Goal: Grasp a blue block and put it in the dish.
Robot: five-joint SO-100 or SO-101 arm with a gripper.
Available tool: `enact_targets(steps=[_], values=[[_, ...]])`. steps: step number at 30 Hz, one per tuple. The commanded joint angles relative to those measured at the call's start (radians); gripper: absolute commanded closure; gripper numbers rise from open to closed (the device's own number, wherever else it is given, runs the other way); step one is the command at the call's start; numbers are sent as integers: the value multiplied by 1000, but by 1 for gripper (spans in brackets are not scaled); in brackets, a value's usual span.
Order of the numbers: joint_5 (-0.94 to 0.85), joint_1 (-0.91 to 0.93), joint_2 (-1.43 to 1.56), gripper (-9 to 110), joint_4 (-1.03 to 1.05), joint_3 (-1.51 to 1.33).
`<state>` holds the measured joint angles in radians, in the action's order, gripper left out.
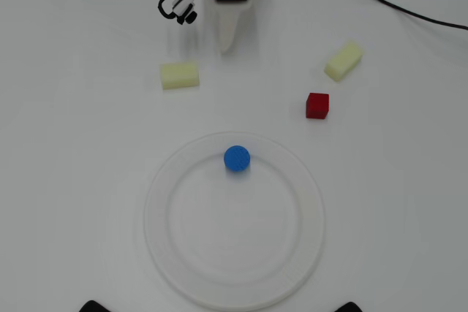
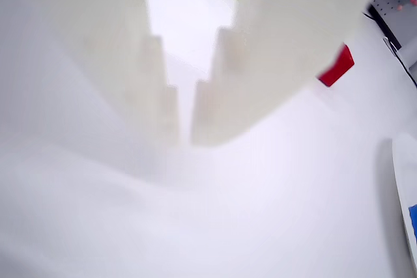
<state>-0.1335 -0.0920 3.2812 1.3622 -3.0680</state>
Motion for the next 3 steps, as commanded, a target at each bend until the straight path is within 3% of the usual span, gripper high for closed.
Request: enact_targets(steps=[1, 3], values=[[-14, -14, 167, 101, 29, -95], [-14, -14, 167, 101, 29, -95]])
